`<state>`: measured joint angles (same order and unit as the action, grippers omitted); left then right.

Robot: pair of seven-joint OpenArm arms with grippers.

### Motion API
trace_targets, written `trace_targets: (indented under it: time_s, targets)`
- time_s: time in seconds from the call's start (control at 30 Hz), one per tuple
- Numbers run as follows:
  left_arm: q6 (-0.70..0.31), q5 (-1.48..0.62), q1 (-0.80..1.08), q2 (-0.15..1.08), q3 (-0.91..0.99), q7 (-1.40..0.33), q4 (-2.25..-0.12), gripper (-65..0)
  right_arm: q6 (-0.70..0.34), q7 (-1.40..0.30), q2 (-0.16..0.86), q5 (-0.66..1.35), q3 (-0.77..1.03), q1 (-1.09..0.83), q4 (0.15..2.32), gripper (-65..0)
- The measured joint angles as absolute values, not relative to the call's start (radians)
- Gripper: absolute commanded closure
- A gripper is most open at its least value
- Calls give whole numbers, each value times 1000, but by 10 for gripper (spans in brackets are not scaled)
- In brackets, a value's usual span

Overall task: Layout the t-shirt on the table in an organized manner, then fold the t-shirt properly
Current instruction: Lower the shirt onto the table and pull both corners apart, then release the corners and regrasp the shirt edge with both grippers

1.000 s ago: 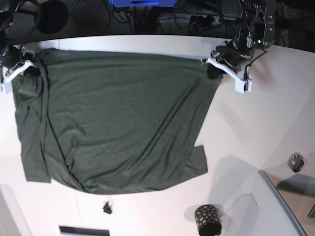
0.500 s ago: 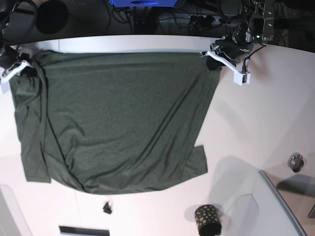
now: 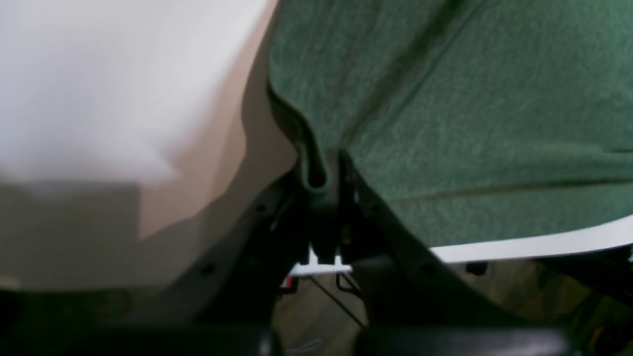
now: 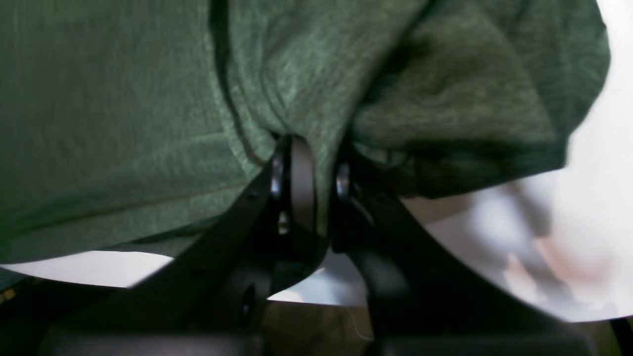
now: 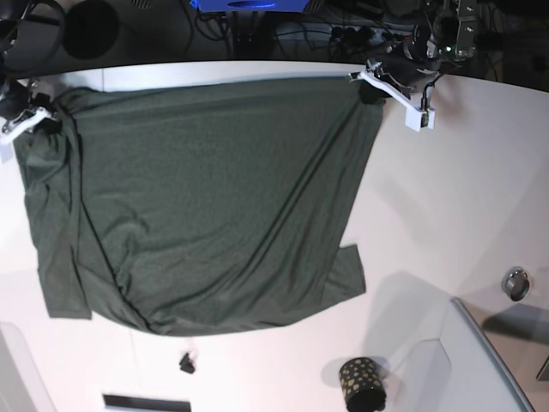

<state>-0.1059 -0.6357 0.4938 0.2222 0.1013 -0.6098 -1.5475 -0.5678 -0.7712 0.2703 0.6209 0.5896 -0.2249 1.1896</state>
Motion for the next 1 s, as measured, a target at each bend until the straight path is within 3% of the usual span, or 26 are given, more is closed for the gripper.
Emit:
trace_targets:
  time_s: [0.3,0.43,0.53,0.63,0.77,0.83,1.0]
  targets:
    - [-82,-640,520,225,101,-604,-1555,0,-567,-771,268,620,590,-228,1190,-8]
    - [17,-630,543,245,104,-613,-1618,-217,-564,-772,268,620,590,-228,1189,-8]
    - [16,-636,562,250,141,-610,-1671,-319,-564,-774,268,620,590,-229,1189,-8]
    - [16,-636,577,237,236,-633,-1680,-369,-564,-770,268,620,590,-234,1189,-11]
    - [24,-628,583,205,386,-704,-1684,-369,-564,-770,267,620,591,-248,1189,-18]
    - [26,-629,584,200,407,-709,-1707,-369,-564,-771,268,620,591,-252,1192,-69]
    - [23,-632,565,201,409,-709,-1773,-369,-562,-772,262,619,672,-270,1197,-434]
